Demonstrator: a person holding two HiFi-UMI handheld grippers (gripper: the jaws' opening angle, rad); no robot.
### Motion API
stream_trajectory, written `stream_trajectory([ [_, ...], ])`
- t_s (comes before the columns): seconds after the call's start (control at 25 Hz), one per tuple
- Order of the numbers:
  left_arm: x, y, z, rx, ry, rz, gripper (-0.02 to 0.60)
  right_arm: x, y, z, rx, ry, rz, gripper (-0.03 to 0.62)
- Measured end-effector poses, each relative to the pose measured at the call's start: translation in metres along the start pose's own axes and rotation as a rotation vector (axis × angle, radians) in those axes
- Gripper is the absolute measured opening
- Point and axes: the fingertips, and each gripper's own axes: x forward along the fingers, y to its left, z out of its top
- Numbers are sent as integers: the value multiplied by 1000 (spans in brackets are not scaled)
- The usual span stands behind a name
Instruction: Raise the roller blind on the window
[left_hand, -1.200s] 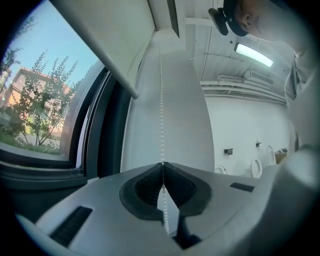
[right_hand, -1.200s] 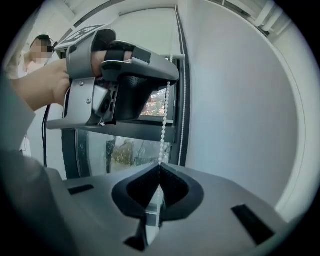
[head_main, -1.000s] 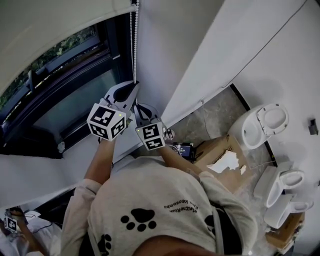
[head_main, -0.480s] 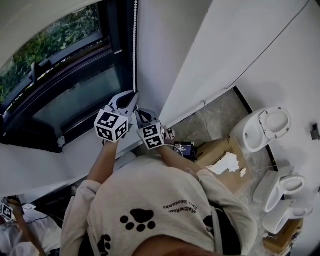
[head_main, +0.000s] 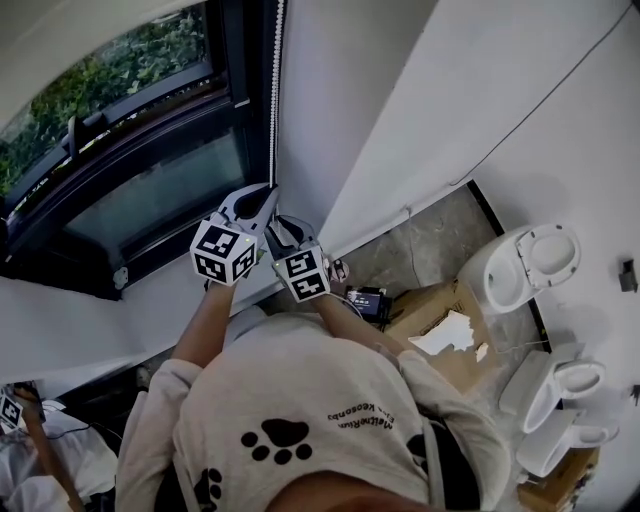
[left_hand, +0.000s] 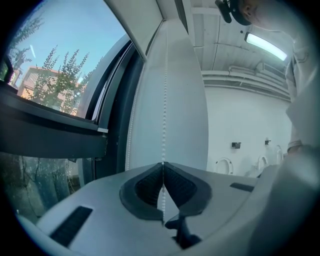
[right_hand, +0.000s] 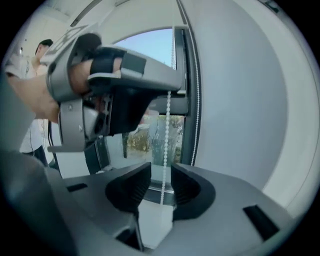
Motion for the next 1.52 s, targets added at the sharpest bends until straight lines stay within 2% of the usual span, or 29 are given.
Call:
stream_trajectory([
  [0.16, 0, 7, 1, -3, -13, 12, 14, -30, -16, 41, 58, -75, -20, 118],
  [0.32, 1, 9, 2, -8, -22, 12, 14, -71, -35, 104, 80, -221, -55, 117],
  [0.48, 1, 6, 1, -11, -28, 1, 14, -102, -37, 185, 42, -383, -43, 116],
  [0.6, 2, 3, 2, -7, -27, -6, 14, -107, -32, 234, 6, -438, 5, 115],
  [0.76, 1, 0, 0, -7, -28, -15, 14, -105, -35, 276, -38, -493, -12, 112],
  [0.92, 1, 0, 1, -7, -31, -18, 14, -101, -36, 302, -73, -514, -20, 100],
  [1.16, 2, 1, 1, -18, -35, -19, 14, -96, -39, 319, -105, -488, -20, 27],
  [1.32, 4, 4, 1, -15, -33, -19, 14, -94, -42, 317, -121, -482, -44, 11],
  [1.52, 11, 5, -24, -24, 31, -30, 14, -83, -49, 294, -96, -421, -67, 11],
])
